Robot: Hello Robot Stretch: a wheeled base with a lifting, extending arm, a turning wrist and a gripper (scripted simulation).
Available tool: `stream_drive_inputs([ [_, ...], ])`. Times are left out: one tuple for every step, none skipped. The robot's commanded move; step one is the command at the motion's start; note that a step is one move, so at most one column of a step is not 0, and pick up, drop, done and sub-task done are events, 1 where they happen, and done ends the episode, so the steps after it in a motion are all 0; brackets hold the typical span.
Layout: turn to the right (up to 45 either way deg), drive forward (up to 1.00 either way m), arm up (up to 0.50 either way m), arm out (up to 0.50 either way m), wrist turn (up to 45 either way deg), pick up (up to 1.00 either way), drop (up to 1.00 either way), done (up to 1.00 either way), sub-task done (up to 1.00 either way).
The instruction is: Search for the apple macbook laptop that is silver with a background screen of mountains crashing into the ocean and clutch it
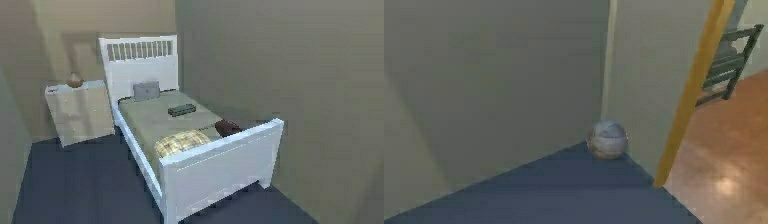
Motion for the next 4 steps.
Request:
stream_drive_inputs([
  [-30.0,0.00,0.00,0.00,0.0,0.00,0.00,0.00,0.00],
  [0.0,1.00,0.00,0.00,0.0,0.00,0.00,0.00,0.00],
  [-3.0,0.00,0.00,0.00,0.0,0.00,0.00,0.00,0.00],
  [0.0,0.60,0.00,0.00,0.0,0.00,0.00,0.00,0.00],
])
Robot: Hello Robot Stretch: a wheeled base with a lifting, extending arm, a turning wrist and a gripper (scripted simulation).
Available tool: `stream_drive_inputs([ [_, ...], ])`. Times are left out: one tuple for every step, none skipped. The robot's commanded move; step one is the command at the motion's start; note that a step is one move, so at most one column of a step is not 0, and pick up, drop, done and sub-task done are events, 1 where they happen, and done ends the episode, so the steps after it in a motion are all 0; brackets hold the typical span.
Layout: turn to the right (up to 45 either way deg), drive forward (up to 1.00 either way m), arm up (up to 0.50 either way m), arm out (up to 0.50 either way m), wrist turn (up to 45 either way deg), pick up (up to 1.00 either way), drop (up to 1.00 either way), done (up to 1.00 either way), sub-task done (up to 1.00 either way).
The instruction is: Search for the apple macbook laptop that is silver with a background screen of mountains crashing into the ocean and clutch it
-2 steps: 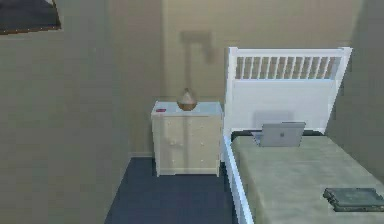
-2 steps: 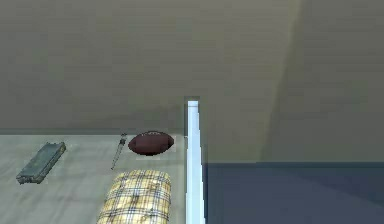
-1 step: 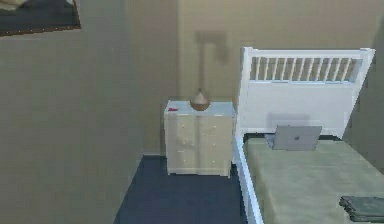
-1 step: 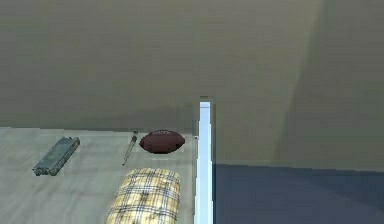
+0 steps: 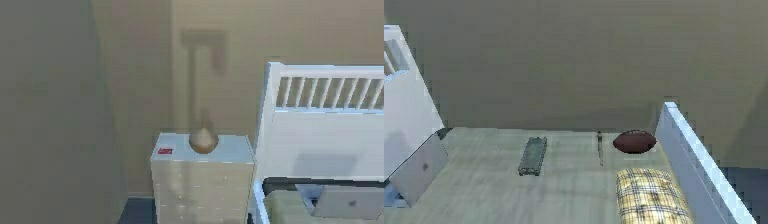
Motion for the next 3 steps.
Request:
stream_drive_inputs([
  [-42.0,0.00,0.00,0.00,0.0,0.00,0.00,0.00,0.00],
  [45.0,0.00,0.00,0.00,0.0,0.00,0.00,0.00,0.00],
  [0.0,0.70,0.00,0.00,0.0,0.00,0.00,0.00,0.00],
])
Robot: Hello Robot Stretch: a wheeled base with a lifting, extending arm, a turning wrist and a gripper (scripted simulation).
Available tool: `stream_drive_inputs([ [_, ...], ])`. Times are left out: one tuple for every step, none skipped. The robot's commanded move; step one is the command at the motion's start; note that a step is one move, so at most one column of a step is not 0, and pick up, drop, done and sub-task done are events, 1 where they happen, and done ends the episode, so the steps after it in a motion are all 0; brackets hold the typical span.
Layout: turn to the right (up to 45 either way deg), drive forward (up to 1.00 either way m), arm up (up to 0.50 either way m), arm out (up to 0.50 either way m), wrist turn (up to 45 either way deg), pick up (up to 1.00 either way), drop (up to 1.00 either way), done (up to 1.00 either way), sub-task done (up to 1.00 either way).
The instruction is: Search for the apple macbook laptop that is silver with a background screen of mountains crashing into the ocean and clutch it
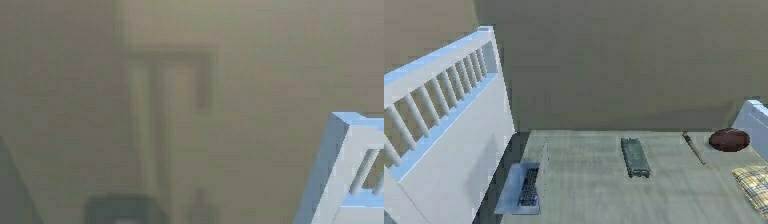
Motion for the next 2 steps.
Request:
stream_drive_inputs([
  [-15.0,0.00,0.00,0.00,0.0,0.00,0.00,0.00,0.00],
  [0.0,0.00,0.50,0.00,0.0,0.00,0.00,0.00,0.00],
])
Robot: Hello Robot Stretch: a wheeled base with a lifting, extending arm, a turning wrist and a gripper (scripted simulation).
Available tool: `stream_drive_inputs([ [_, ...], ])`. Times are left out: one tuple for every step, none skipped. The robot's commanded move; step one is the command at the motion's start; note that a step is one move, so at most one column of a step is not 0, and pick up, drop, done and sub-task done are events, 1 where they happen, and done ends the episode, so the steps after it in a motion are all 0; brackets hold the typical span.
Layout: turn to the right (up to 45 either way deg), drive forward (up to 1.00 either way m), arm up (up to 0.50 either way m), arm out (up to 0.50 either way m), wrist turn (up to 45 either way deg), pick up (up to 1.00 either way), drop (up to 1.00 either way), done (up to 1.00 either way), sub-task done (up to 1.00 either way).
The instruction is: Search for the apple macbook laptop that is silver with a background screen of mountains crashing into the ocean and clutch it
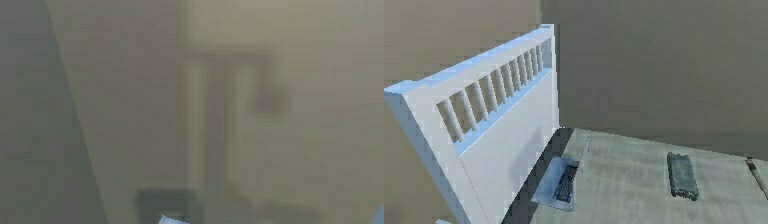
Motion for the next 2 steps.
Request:
stream_drive_inputs([
  [0.0,0.00,0.06,0.00,0.0,0.00,0.00,0.00,0.00],
  [0.0,0.00,0.00,0.30,0.0,0.00,0.00,0.00,0.00],
])
